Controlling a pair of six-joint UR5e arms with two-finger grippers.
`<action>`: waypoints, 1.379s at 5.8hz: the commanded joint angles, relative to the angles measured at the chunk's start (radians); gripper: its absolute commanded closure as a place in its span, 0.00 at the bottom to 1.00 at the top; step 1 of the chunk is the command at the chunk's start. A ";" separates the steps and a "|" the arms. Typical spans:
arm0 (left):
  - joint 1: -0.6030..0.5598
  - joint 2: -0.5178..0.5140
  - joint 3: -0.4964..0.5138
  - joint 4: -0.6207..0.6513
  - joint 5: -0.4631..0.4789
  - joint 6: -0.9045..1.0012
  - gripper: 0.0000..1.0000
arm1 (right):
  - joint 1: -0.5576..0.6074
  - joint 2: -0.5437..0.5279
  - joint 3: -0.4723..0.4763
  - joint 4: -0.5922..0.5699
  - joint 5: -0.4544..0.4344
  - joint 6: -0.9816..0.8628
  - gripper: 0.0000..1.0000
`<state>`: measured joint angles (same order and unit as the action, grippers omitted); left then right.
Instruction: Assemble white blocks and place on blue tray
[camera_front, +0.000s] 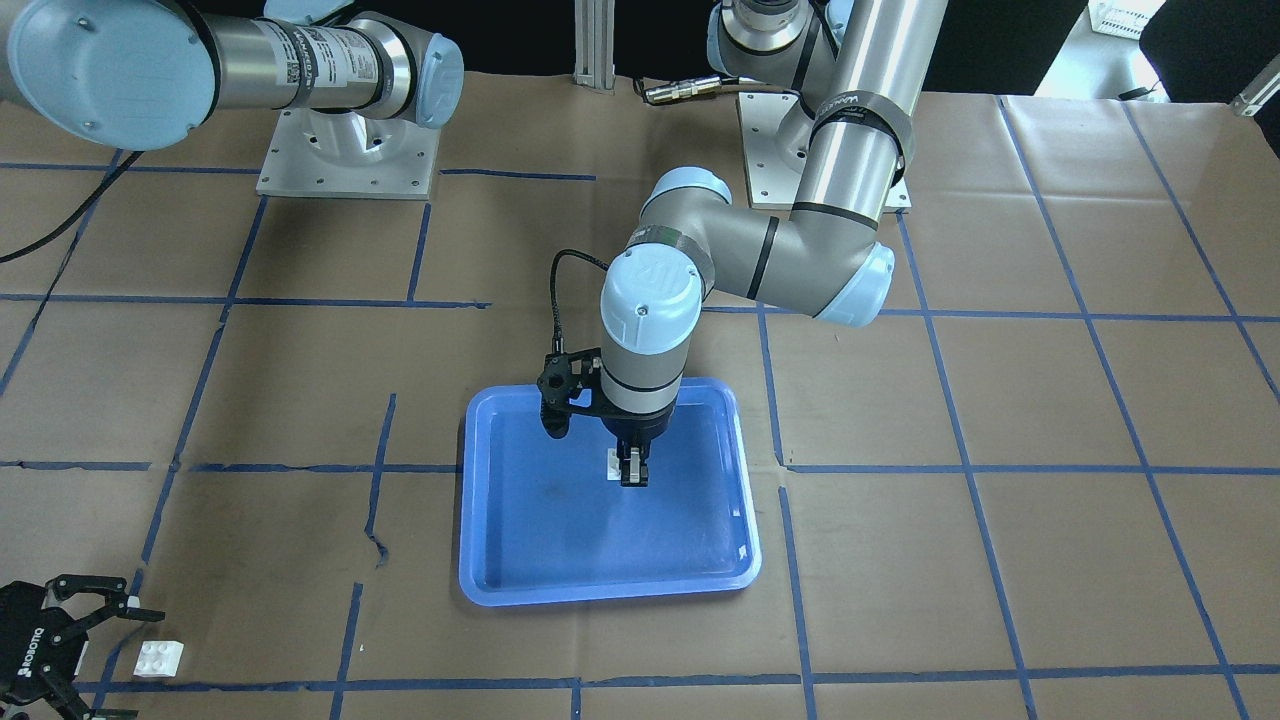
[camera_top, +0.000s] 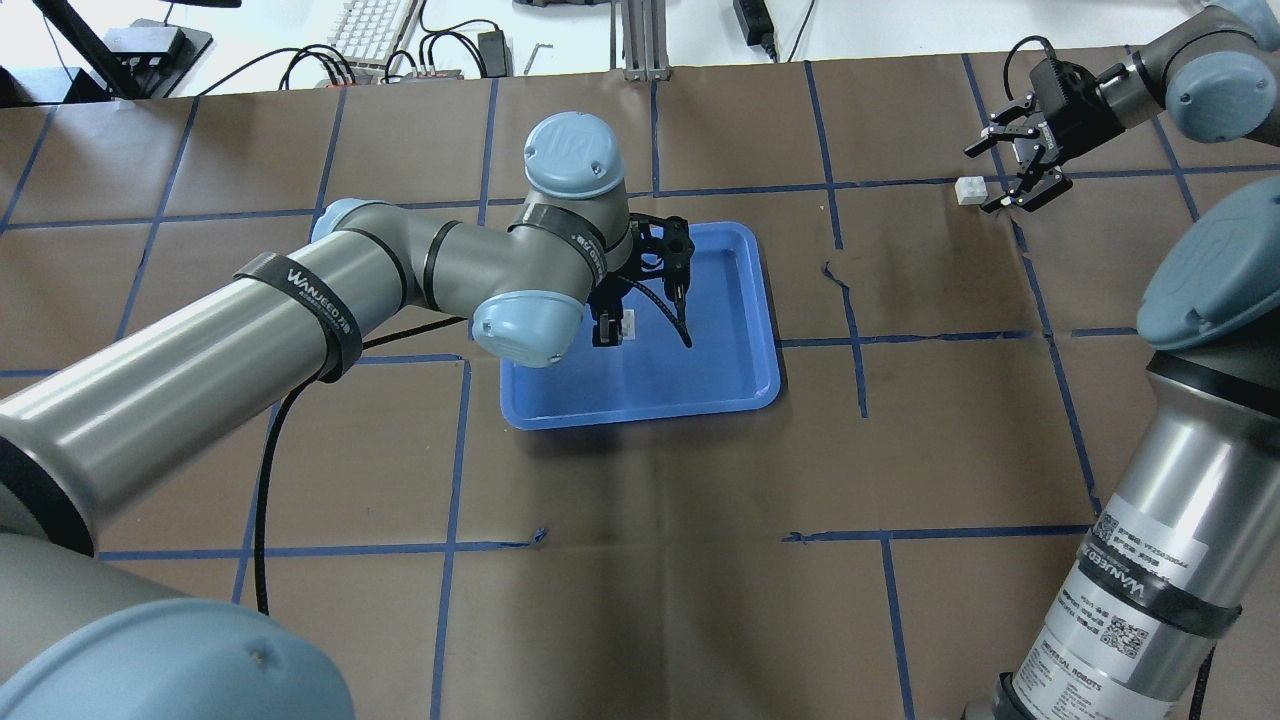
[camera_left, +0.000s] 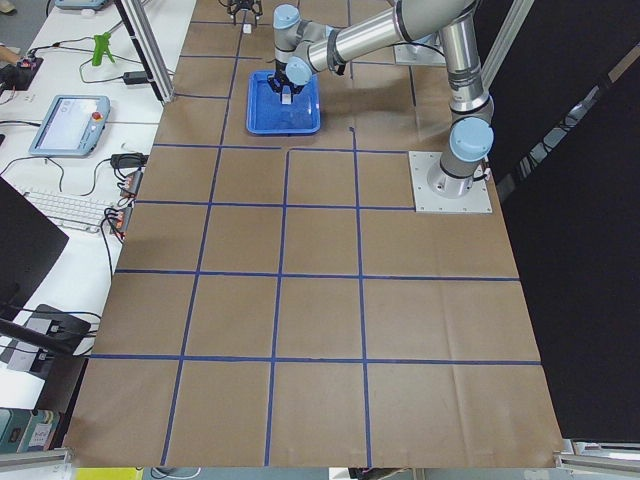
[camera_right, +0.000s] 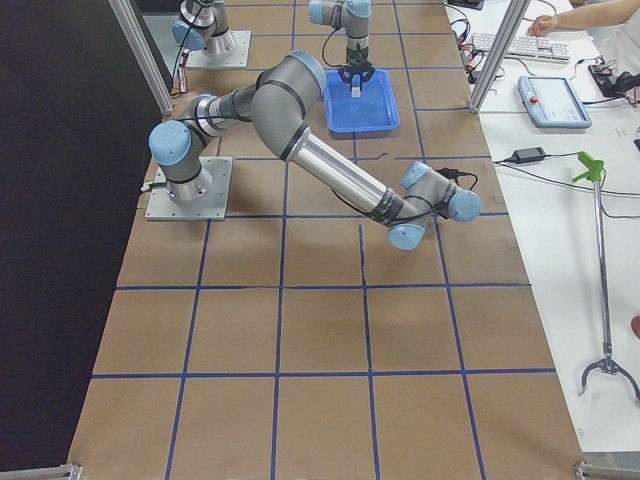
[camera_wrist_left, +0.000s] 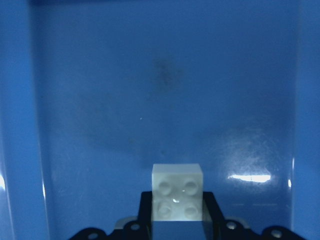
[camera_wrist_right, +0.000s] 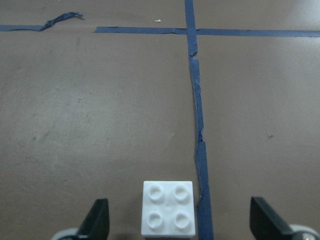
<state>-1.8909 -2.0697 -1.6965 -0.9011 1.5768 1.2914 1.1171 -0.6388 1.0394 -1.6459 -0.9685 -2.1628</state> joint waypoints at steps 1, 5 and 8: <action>-0.001 -0.022 -0.012 0.004 0.000 0.017 0.95 | 0.000 -0.002 0.001 0.002 -0.007 0.001 0.34; -0.001 -0.038 -0.022 0.025 0.000 0.017 0.02 | -0.007 -0.008 -0.005 0.005 -0.007 0.001 0.69; 0.050 0.159 0.059 -0.251 0.000 0.006 0.02 | -0.002 -0.126 0.001 0.145 0.000 -0.003 0.69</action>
<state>-1.8683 -1.9945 -1.6699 -1.0202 1.5794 1.3018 1.1130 -0.7238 1.0348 -1.5652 -0.9732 -2.1618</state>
